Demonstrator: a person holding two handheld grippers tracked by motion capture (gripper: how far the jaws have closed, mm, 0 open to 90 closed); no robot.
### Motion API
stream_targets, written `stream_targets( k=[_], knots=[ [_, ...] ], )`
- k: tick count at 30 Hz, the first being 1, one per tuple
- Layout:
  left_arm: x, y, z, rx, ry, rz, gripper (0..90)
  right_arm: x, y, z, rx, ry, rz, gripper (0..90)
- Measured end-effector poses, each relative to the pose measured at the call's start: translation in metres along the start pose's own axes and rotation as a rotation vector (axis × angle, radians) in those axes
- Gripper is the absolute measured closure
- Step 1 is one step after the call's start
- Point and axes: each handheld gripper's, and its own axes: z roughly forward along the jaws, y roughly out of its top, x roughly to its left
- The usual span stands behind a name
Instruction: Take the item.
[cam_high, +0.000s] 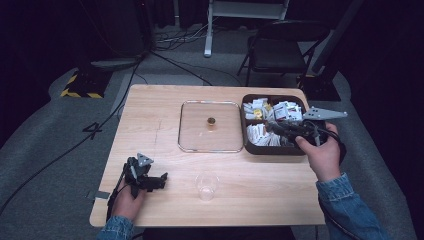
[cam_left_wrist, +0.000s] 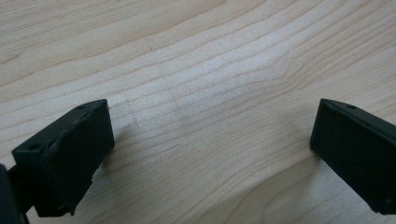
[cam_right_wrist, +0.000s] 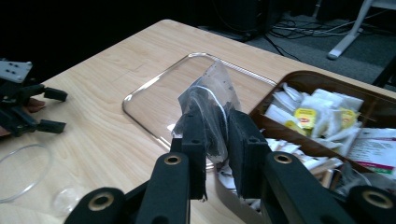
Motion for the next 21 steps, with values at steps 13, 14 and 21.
stream_targets(
  k=[13, 14, 21],
  knots=[
    [0.001, 0.002, 0.001, 0.001, -0.007, 0.005, 0.0, 0.059, -0.001, 0.014, -0.006, 0.06, -0.021, 77.9],
    [0.001, 0.002, 0.002, -0.002, -0.007, 0.005, 0.0, 0.063, -0.001, 0.015, -0.004, 0.064, -0.024, 77.9],
    [0.002, 0.003, 0.002, -0.001, -0.007, 0.015, 0.0, 0.084, -0.004, 0.025, 0.011, 0.116, -0.021, 78.0]
  ],
)
